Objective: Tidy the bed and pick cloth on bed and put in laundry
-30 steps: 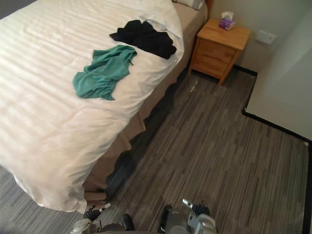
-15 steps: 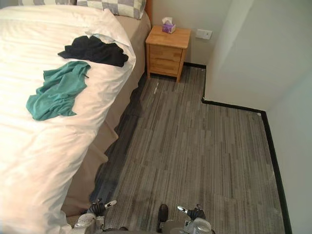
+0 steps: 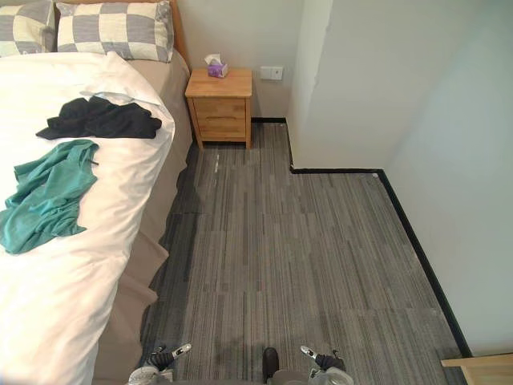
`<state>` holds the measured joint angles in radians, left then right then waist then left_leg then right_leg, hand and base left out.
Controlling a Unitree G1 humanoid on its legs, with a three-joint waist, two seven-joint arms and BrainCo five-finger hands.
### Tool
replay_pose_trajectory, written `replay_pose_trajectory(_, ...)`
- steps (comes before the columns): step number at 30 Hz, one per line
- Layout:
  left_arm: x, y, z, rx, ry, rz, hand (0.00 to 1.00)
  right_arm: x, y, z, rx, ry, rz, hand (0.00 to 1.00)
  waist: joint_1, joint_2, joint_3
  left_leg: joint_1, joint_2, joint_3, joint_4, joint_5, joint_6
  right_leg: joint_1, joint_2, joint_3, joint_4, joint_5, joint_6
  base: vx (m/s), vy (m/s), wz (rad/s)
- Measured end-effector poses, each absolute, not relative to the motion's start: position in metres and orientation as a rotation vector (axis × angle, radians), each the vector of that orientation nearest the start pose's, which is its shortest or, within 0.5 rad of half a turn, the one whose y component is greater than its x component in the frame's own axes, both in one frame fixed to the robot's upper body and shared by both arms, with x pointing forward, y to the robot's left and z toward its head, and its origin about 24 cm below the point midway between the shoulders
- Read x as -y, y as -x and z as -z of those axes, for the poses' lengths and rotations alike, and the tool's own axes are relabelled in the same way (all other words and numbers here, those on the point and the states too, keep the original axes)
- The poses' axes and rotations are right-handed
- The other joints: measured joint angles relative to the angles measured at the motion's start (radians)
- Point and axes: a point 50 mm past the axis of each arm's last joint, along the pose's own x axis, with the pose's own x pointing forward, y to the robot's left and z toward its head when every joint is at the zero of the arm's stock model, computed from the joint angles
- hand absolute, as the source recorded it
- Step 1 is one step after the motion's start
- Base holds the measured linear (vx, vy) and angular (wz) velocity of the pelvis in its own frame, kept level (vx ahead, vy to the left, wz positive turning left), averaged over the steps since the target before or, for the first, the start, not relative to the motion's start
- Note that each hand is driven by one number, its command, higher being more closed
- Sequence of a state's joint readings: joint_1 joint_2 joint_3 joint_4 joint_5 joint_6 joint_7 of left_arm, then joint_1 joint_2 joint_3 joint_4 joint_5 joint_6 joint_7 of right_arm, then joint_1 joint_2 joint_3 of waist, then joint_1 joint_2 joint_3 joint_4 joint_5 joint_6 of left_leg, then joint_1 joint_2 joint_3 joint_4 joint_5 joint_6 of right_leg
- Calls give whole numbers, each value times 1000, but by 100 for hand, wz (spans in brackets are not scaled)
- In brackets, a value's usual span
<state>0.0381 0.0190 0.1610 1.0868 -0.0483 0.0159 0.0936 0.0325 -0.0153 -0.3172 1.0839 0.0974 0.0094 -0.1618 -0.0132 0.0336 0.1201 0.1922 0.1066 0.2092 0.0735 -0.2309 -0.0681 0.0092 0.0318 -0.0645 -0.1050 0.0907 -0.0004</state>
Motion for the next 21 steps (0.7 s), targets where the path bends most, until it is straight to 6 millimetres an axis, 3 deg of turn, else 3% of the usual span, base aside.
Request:
replay_pose_trajectory(10,-184,-97,164,-1128,40,-310,0,203,-94,163,-1116,-168,530,0,1,0,4,28,0,-15,2,0,0,33,-6,-24,0,-14,-3,-7,3,7)
replay_pose_trajectory(14,-185,-97,163,-1109,40,-338,0,204,-92,163,-1113,-173,538,0,3,8,7,2,24,-26,21,-33,-21,41,-4,-120,2,-40,-17,-5,-14,16)
replay_pose_trajectory(16,-195,-95,161,-1090,43,-401,0,205,-95,162,-1103,-155,522,0,16,21,17,-52,84,-1,200,-95,-89,45,15,-179,30,-63,-39,90,-49,-36)
replay_pose_trajectory(17,-197,-96,160,-1083,38,-403,0,205,-95,162,-1102,-154,518,0,19,18,22,-81,89,3,276,-93,-89,41,16,-178,37,-68,-46,116,-85,-41)
replay_pose_trajectory(18,-200,-100,158,-1065,44,-416,0,208,-94,162,-1101,-142,524,0,16,9,27,-188,109,-6,494,-36,-114,38,14,-179,59,-84,-57,91,-89,-25)
replay_pose_trajectory(19,-197,-105,157,-1053,58,-420,0,214,-94,160,-1093,-115,520,0,21,8,35,-264,122,-4,654,64,-109,46,-6,-165,71,-107,-58,116,-132,-26)
replay_pose_trajectory(20,-199,-109,156,-1034,56,-423,0,215,-93,160,-1095,-108,520,0,24,-9,53,-313,128,1,752,120,-100,59,-22,-146,79,-124,-57,186,-78,-27)
replay_pose_trajectory(21,-197,-112,154,-1017,52,-416,0,219,-92,159,-1093,-101,530,0,31,1,57,-341,126,3,792,95,-75,75,-31,-131,82,-134,-63,211,-67,-30)
